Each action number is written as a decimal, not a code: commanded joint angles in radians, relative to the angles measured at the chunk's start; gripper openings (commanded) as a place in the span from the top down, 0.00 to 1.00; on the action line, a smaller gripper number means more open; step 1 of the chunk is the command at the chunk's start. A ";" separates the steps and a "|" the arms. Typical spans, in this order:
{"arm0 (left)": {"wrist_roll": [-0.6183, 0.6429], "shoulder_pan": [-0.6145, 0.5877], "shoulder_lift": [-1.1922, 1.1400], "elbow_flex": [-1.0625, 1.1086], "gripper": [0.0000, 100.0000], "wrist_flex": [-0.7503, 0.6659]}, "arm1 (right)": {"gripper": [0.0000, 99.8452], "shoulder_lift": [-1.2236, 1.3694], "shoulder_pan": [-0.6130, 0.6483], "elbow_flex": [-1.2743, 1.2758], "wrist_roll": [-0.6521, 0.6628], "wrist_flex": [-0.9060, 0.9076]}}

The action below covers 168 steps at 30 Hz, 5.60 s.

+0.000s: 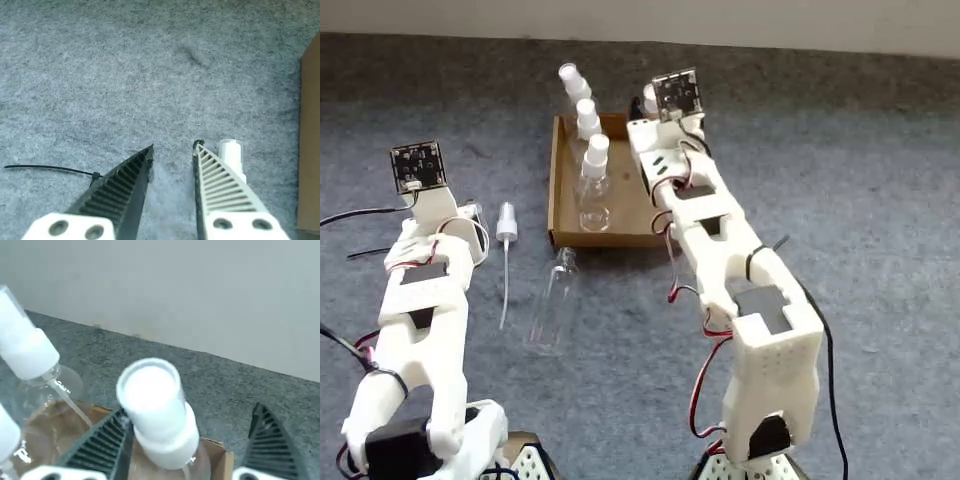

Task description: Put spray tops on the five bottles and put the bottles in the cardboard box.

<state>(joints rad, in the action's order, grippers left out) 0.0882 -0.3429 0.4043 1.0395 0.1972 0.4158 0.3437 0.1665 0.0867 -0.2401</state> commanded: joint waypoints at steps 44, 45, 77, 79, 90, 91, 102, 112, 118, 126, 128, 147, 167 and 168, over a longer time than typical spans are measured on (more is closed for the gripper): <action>-0.187 -0.248 -0.094 -0.762 0.87 0.829 | 0.72 -0.789 0.579 0.113 -0.571 1.221; -0.218 -0.274 -0.122 -0.825 0.87 0.878 | 0.72 -0.773 0.593 0.128 -0.586 1.210; -0.315 -0.475 -0.452 -1.129 0.87 0.974 | 1.00 -0.285 0.552 0.154 -0.434 1.357; -0.315 -0.473 -0.450 -1.129 0.87 0.979 | 1.00 -0.318 0.490 0.087 -0.321 1.492; -0.316 -0.390 -0.447 -1.130 0.87 1.054 | 1.00 -0.837 0.087 -0.051 0.133 1.946; -0.316 -0.378 -0.447 -1.130 0.87 1.066 | 1.00 -0.881 0.033 -0.038 0.167 1.959; -0.311 -0.116 -0.456 -1.090 0.87 1.146 | 0.99 -0.954 -0.590 0.338 0.440 1.468; -0.239 0.114 -0.461 -0.951 0.87 0.953 | 0.99 -0.555 -0.596 0.358 0.400 1.191; -0.236 0.174 -0.475 -0.885 0.86 0.893 | 0.99 -0.383 -0.596 0.191 0.351 1.191; -0.187 0.170 -0.743 -1.010 0.82 0.885 | 0.98 -0.315 -0.596 0.180 0.356 1.190; -0.176 0.165 -0.802 -1.059 0.82 0.885 | 0.93 -0.314 -0.596 0.183 0.356 1.190; -0.175 0.142 -0.898 -1.135 0.91 0.887 | 0.82 -0.318 -0.621 0.186 0.356 1.162; -0.173 0.127 -0.799 -1.024 0.97 0.979 | 0.78 -0.315 -0.619 -0.007 0.391 1.406; -0.173 0.130 -0.777 -1.000 0.97 0.970 | 0.78 -0.314 -0.615 -0.024 0.391 1.406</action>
<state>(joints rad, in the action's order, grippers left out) -0.0898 -0.1972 -0.4733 -0.0253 1.1592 0.1089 -0.2685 0.2294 0.4718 1.1561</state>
